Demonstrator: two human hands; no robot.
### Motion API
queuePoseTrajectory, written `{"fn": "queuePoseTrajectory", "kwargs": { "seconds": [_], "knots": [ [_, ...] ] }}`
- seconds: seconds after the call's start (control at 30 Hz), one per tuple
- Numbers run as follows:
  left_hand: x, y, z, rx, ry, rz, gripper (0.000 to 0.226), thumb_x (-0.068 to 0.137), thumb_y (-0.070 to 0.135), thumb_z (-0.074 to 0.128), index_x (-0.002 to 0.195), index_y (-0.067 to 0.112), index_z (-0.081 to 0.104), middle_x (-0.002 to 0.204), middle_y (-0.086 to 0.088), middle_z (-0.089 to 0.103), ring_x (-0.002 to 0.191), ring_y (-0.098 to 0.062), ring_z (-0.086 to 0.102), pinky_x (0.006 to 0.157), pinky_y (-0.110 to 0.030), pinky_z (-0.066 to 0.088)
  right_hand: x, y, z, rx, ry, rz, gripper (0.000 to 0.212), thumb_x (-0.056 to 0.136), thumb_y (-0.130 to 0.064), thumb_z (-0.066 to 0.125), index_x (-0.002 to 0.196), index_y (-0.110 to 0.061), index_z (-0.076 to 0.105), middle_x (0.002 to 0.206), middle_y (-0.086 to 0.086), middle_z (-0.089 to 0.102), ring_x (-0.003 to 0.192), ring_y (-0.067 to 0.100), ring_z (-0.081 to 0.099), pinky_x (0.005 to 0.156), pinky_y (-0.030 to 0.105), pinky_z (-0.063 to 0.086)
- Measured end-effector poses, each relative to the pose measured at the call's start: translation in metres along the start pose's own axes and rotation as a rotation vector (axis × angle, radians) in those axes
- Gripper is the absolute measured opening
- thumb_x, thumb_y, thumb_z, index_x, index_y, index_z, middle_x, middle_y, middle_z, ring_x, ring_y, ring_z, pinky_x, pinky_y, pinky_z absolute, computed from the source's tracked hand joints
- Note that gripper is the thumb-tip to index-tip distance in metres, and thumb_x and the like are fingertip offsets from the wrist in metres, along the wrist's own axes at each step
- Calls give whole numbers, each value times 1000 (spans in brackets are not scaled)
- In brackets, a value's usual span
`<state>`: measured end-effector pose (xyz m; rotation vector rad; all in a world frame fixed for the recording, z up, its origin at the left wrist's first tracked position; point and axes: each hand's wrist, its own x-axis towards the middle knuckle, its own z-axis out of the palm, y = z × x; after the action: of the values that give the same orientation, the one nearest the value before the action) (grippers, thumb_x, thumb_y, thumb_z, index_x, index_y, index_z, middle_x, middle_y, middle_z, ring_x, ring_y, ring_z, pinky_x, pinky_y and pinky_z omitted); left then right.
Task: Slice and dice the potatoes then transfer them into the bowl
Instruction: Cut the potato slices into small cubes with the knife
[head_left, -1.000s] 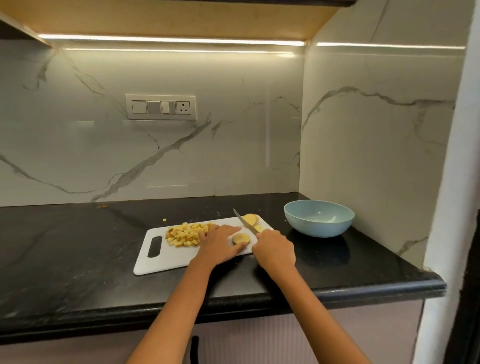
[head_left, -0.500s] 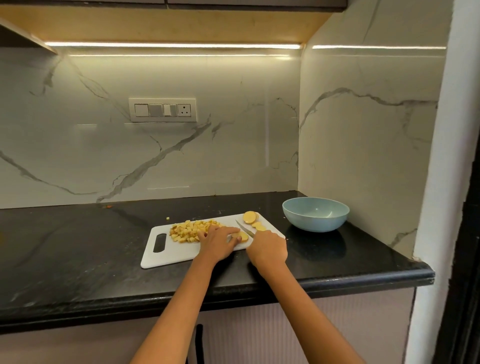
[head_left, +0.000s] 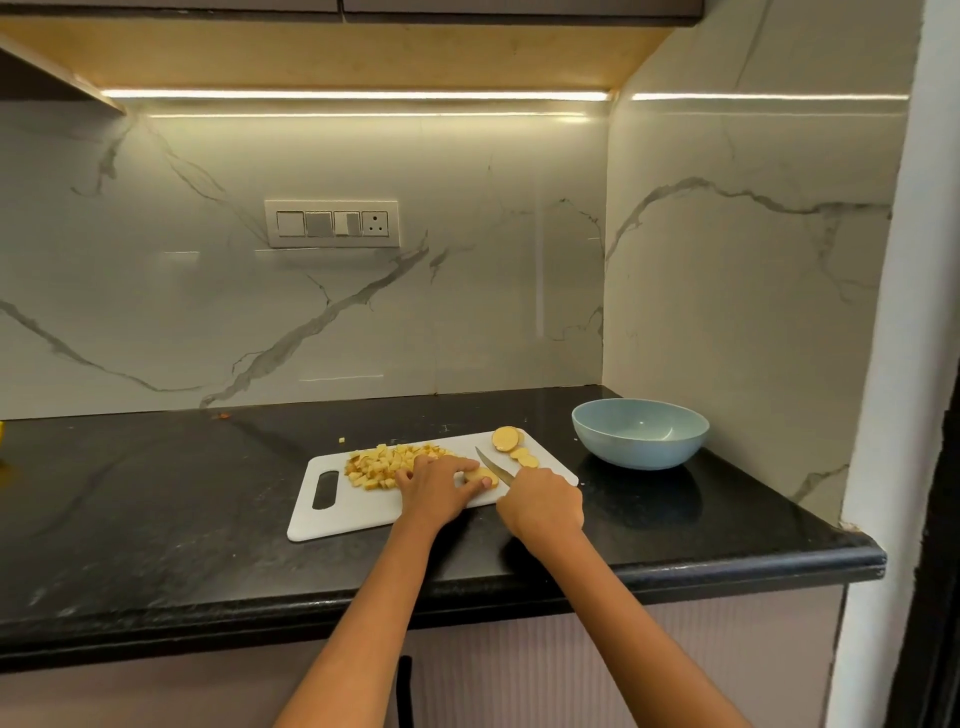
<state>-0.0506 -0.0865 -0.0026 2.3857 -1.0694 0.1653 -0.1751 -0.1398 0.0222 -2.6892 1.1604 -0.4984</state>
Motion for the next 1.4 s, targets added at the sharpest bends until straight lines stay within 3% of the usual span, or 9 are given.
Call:
{"fn": "queuePoseTrajectory", "kwargs": {
  "seconds": [0.57,0.73,0.97,1.07,1.2,1.4],
  "knots": [
    [6,2,2,11,17,-26,44,84,55,54,122,33,59,134,4,52,131,-21,30,99,-42,20,-5,-4,-1,-18,-12,-11,25,97,-24,42,111,-11,58,110,6,63,99,18,60,73,23,40],
    [7,2,0,36,9,-41,42,85,55,52,121,34,59,135,3,52,130,-22,31,98,-41,22,0,-19,-2,-95,-53,-67,26,98,-17,41,120,-11,55,118,7,60,107,19,57,85,25,42],
    [8,-2,4,-2,34,-32,42,83,57,54,118,35,62,132,5,54,128,-21,32,95,-42,21,-23,0,-2,-202,-38,-136,28,98,-18,42,121,-10,55,117,7,59,104,21,58,79,26,43],
    [4,0,4,6,27,-22,45,85,56,52,123,33,59,134,4,52,130,-21,30,98,-44,19,-19,1,-4,-181,-38,-116,27,97,-20,44,119,-10,56,113,7,61,101,19,60,72,24,41],
    [-1,0,2,3,36,-46,48,88,51,51,131,30,51,139,2,47,133,-22,25,103,-43,17,-20,3,-3,-141,-25,-102,27,97,-22,44,117,-10,57,111,7,61,98,19,60,75,25,45],
    [-1,1,0,-50,81,-70,33,87,45,57,116,31,63,132,7,54,130,-21,31,101,-43,19,-20,6,-6,-43,-19,-74,29,97,-25,43,120,-11,54,114,7,59,101,19,59,77,25,44]
  ]
}}
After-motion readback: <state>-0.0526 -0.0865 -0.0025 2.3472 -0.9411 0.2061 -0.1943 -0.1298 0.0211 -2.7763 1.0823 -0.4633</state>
